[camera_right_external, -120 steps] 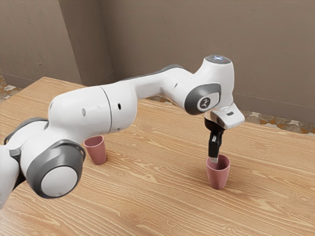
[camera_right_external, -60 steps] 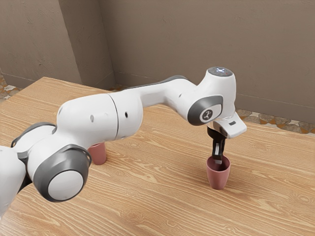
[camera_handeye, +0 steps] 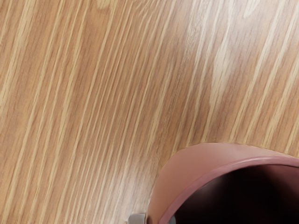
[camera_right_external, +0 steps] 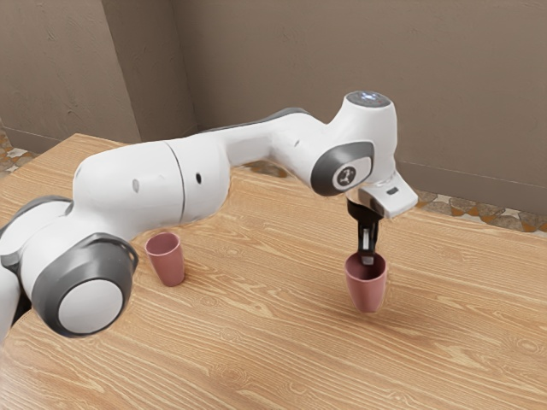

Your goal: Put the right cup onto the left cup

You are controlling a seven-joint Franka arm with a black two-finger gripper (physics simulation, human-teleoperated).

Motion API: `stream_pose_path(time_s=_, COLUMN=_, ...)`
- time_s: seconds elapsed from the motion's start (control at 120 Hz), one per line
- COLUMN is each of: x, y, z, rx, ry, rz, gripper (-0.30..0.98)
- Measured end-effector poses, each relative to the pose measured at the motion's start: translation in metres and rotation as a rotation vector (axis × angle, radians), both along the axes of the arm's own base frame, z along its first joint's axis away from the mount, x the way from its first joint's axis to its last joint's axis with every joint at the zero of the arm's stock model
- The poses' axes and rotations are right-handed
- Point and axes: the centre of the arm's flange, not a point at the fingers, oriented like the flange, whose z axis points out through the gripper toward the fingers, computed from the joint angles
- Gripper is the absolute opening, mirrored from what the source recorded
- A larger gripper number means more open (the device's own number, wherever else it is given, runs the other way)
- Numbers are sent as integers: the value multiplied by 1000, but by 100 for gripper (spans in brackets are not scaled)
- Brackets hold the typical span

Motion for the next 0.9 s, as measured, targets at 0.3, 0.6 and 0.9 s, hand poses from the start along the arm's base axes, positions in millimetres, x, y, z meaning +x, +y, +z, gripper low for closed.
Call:
stream_pose_path(time_s=0.3, x=-26, y=150, z=76, rx=38, ry=8, rz=210, gripper=-10)
stream_pose_path(time_s=0.6, x=-71, y=266, z=81, rx=116, ry=48, rz=373, gripper=-10)
stream_pose_path(time_s=0.9, x=-74, y=346, z=88, rx=158, ry=31, rz=467, gripper=-10)
